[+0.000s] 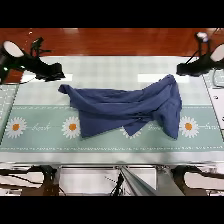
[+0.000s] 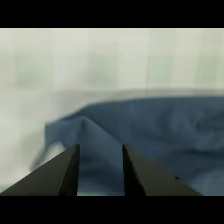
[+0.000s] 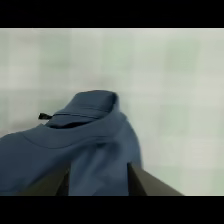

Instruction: Fold the shirts.

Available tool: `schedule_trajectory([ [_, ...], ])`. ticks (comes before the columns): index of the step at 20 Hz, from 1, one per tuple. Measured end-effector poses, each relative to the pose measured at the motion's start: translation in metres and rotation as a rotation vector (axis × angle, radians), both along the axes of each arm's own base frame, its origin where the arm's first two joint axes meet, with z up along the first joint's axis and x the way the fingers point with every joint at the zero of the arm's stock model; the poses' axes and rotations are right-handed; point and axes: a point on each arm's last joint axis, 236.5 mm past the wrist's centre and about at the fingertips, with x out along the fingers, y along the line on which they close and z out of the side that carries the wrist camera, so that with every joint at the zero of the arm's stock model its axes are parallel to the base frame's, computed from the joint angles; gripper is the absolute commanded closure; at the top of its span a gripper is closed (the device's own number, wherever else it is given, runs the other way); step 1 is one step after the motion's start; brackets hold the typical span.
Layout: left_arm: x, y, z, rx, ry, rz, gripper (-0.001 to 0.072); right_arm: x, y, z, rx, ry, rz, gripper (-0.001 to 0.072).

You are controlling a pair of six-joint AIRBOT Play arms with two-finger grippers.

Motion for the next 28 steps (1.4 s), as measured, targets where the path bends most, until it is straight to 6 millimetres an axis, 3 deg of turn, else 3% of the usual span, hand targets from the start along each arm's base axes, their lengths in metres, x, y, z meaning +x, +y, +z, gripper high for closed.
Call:
schedule_trajectory([
  [1, -0.01, 0.003, 0.008, -0.005, 0.039, -0.017, 0.0364, -0.004, -0.007, 0.019, -0.024, -0.029, -0.003, 0.0261],
  [3, -0.036, 0.009, 0.024, -0.017, 0.113, -0.041, 0.0321, -0.017, -0.029, 0.049, -0.09, -0.063, -0.027, 0.0159],
  [4, -0.046, 0.011, 0.031, -0.02, 0.13, -0.046, 0.0152, -0.025, -0.043, 0.057, -0.114, -0.061, -0.05, 0.0159],
  [5, -0.058, 0.012, 0.035, -0.025, 0.152, -0.05, 0.007, -0.035, -0.058, 0.062, -0.127, -0.049, -0.08, 0.0158],
  [6, -0.071, 0.012, 0.035, -0.029, 0.179, -0.056, 0.0055, -0.046, -0.072, 0.065, -0.125, -0.04, -0.118, 0.0158],
  [10, -0.131, -0.01, 0.01, -0.127, 0.329, -0.102, 0.0055, -0.082, -0.104, 0.041, -0.04, 0.05, -0.232, 0.0158],
  [16, -0.207, -0.054, -0.057, -0.324, 0.503, -0.092, 0.0056, -0.115, -0.104, -0.019, 0.066, 0.169, -0.268, 0.0159],
  [21, -0.237, -0.082, -0.099, -0.365, 0.55, -0.071, 0.0057, -0.12, -0.102, -0.036, 0.088, 0.181, -0.272, 0.0159],
  [25, -0.237, -0.108, -0.117, -0.385, 0.542, -0.057, 0.0061, -0.12, -0.101, -0.039, 0.092, 0.18, -0.272, 0.016],
  [26, -0.234, -0.118, -0.119, -0.403, 0.538, -0.046, 0.0129, -0.121, -0.101, -0.039, 0.093, 0.181, -0.272, 0.0159],
  [27, -0.232, -0.126, -0.123, -0.407, 0.534, -0.039, 0.029, -0.121, -0.101, -0.04, 0.094, 0.182, -0.271, 0.016],
  [28, -0.229, -0.129, -0.129, -0.399, 0.522, -0.03, 0.0555, -0.121, -0.101, -0.04, 0.094, 0.182, -0.27, 0.016],
])
